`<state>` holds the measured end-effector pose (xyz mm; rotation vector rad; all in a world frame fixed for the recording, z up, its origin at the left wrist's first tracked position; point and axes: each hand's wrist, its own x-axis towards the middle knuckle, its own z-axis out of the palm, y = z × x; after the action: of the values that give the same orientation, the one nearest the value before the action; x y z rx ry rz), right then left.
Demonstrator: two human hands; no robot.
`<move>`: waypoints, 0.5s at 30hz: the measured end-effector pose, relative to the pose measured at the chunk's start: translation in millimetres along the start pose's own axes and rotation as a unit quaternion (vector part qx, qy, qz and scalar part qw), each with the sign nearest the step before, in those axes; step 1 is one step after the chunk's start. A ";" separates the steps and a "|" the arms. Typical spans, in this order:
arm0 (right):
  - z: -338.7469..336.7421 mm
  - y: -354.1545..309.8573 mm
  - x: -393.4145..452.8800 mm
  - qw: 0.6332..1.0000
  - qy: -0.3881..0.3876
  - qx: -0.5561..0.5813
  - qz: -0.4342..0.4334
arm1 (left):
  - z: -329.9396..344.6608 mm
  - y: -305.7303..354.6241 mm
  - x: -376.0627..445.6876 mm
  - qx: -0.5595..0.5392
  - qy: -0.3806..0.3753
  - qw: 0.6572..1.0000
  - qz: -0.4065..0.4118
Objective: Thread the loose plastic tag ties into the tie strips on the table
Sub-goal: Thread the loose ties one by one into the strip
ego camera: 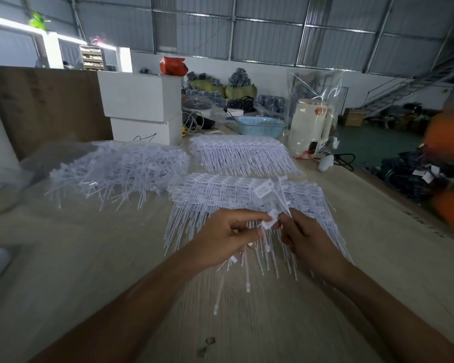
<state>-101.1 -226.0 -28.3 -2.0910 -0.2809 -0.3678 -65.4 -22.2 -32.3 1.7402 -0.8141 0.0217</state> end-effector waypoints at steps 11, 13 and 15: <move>-11.0 -11.7 -3.6 0.976 -0.082 0.176 0.100 | -19.6 -5.1 5.5 0.001 0.067 0.998 -0.002; -10.7 -12.5 -4.5 0.970 -0.099 0.191 0.113 | -20.4 -5.8 5.9 0.009 0.072 0.997 0.007; -11.0 -12.4 -4.8 0.968 -0.110 0.192 0.122 | -20.4 -6.1 6.1 0.032 0.076 0.996 0.020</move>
<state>-111.4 -229.4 -14.8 -1.7554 -0.2026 0.0669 -49.7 -7.2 -28.0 1.7584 -0.7427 0.2077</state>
